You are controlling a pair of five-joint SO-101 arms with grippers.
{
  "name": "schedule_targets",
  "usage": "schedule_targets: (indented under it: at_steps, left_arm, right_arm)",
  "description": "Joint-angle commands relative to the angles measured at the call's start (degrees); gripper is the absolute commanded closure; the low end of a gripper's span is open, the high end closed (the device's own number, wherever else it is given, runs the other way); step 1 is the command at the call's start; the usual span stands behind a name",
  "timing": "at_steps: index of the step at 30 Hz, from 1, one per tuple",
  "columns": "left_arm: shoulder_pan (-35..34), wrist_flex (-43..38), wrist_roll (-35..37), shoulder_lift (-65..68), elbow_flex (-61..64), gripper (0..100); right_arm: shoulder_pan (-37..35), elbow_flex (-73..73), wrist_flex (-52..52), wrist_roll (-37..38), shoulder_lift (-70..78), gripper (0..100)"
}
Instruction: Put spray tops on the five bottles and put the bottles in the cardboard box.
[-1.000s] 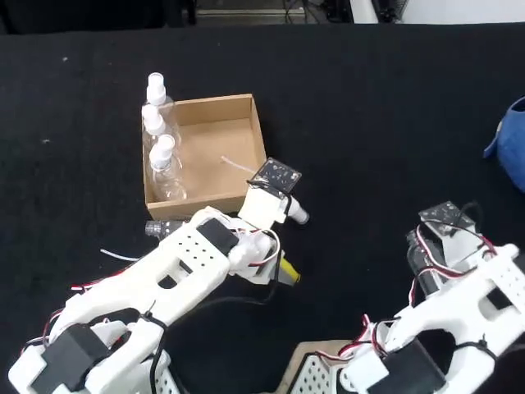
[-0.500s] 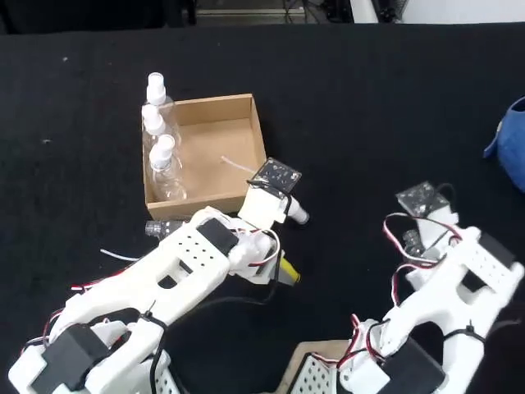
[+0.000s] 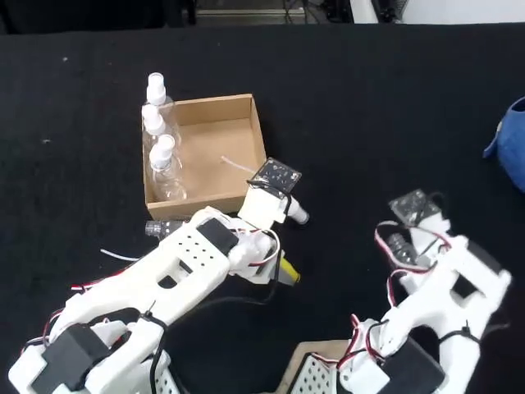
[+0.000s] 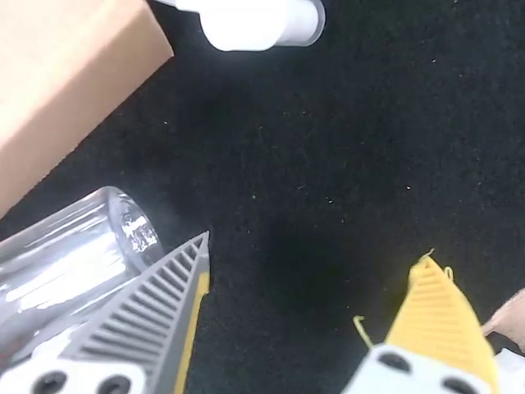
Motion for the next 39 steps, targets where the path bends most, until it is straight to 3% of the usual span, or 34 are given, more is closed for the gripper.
schedule_targets:
  at_steps: [1, 12, 16, 19, 22, 29, 33, 36, 39]
  left_arm:
    - [-0.31, -0.62, 0.0, -2.29, -0.75, 76]
    - [0.22, 0.09, 0.0, -2.29, -1.1, 76]
    - [0.22, 5.1, 0.0, -2.29, -4.09, 76]
    - [-0.4, 10.29, -0.26, -2.29, -7.96, 76]
    - [-0.92, 16.7, -5.01, -2.29, -13.49, 76]
    - [-1.19, 33.05, -11.69, -2.37, -22.81, 76]
    - [-3.91, 36.48, -16.62, -3.96, -23.16, 84]
    - [-9.01, 36.57, -18.2, -7.12, -23.08, 87]
    - [-12.79, 36.4, -18.73, -9.23, -24.13, 83]
  right_arm:
    - [-3.34, -13.32, 11.34, -8.0, -3.21, 98.9]
    - [-11.25, -24.57, 23.38, -26.64, -10.51, 98.8]
    - [-11.34, -22.02, 23.3, -31.38, -22.37, 98.8]
    - [-14.42, -21.05, 23.3, -35.25, -29.93, 98.8]
    - [-19.69, -22.55, 23.3, -42.02, -35.03, 98.8]
    - [-31.82, -24.4, 15.65, -63.3, -37.49, 98.8]
    - [-38.68, -22.02, 11.52, -72.09, -37.49, 98.8]
    - [-41.32, -18.68, 8.62, -74.55, -37.85, 98.8]
    - [-41.23, -15.34, 5.54, -74.46, -37.85, 98.8]
